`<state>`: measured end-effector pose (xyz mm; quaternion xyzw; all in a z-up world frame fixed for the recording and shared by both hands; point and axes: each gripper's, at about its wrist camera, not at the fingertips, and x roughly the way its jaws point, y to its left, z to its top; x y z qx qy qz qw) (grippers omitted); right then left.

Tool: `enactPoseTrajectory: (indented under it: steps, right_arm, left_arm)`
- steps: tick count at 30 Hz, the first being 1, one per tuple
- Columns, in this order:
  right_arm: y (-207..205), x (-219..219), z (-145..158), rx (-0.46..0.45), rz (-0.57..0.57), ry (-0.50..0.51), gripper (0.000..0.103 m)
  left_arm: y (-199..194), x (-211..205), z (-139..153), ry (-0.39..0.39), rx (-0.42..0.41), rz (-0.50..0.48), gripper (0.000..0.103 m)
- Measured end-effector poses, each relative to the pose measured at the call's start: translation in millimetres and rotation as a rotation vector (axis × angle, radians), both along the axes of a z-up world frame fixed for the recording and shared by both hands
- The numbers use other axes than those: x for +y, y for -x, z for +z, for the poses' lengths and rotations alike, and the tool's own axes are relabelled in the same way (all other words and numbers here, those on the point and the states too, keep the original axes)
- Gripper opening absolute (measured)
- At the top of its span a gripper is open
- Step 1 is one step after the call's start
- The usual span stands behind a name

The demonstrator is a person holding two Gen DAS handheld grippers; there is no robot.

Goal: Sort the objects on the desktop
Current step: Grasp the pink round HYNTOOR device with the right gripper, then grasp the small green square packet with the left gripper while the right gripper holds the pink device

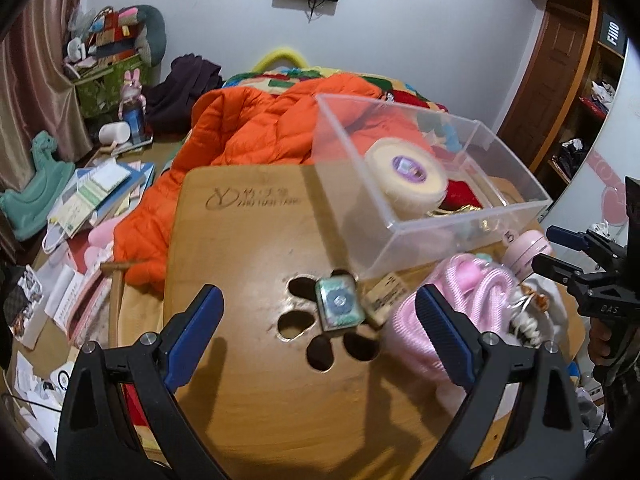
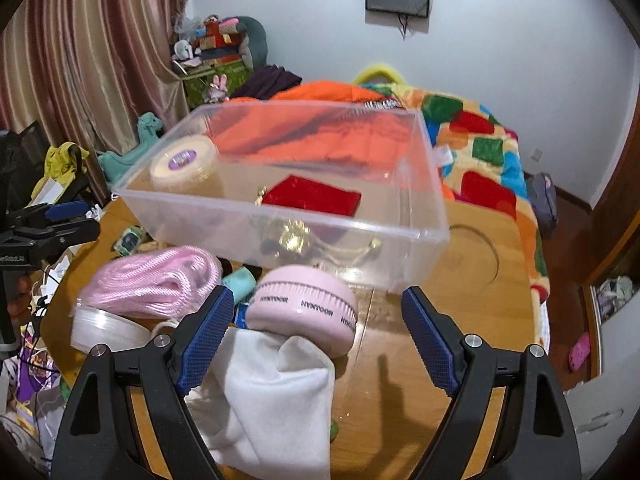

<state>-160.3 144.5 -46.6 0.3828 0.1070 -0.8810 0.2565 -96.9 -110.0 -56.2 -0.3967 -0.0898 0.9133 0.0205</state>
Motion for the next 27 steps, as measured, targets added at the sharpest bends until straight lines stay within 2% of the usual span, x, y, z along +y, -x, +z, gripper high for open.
enactPoseTrajectory:
  steps: [10,17,23,27]
  right_arm:
    - [5,-11,-16,-0.030,0.001,-0.002,0.081]
    - [9,-10,-21,-0.075,0.011,0.038,0.063]
    - [10,-2,-21,-0.092,0.003,0.070,0.062]
    - [8,5,-18,-0.084,-0.012,0.086,0.063]
  left_arm:
    - [-1,-6,-20,-0.032,-0.039,-0.003,0.098]
    - [-2,4,-21,0.016,-0.021,-0.027,0.098]
    - [-1,1,-22,0.002,-0.022,-0.023,0.098]
    - [-1,5,-20,0.030,-0.007,-0.031,0.098]
